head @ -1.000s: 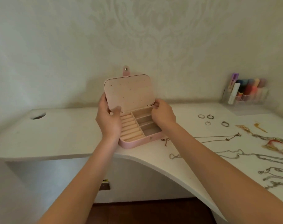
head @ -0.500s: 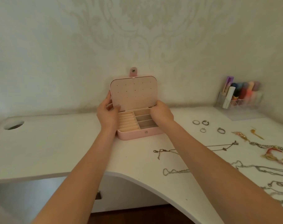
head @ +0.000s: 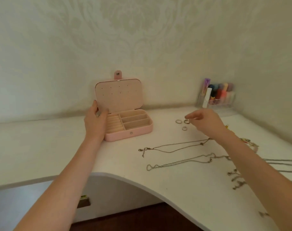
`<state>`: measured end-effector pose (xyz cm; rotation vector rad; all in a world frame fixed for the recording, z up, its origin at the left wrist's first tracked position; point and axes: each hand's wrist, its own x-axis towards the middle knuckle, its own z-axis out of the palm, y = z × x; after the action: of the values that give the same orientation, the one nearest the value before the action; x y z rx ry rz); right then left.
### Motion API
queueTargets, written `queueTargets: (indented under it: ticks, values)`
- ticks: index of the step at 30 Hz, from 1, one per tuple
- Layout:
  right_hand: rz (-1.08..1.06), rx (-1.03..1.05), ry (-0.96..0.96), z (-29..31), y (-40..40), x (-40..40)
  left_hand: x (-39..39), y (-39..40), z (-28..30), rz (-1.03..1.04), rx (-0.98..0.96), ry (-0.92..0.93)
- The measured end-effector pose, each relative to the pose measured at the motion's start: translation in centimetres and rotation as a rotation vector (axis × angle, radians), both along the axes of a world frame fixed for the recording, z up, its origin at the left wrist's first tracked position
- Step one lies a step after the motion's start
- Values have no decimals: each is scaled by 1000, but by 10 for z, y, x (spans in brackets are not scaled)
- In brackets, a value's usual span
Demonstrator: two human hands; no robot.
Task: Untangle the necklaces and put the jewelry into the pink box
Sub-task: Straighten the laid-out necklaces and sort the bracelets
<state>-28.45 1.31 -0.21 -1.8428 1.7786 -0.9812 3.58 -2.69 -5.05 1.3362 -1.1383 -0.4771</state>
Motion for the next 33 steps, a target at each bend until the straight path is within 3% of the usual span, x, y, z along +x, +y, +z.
queueTargets:
  ticks: [3, 6, 9, 12, 15, 26, 28, 33]
  values:
    - [72, 83, 143, -4, 22, -17, -7, 12, 2, 178, -115, -184]
    - [-2, 38, 218, -13, 33, -33, -18, 27, 2, 277, -324, -406]
    - [-121, -76, 199, -18, 40, -55, -32, 39, 5, 257, -424, -567]
    - [-83, -13, 197, -17, 43, -67, -39, 41, 4, 209, -454, -684]
    - [-74, 62, 286, -20, 41, -65, -41, 40, 3, 148, -446, -710]
    - [-52, -62, 382, -31, 36, -55, -42, 35, 1, 49, -386, -729]
    - [-57, -97, 239, -32, 36, -51, -41, 35, 1, 39, -382, -730]
    - [41, -58, -421, -19, 38, -32, -45, 38, 1, 19, -343, -732]
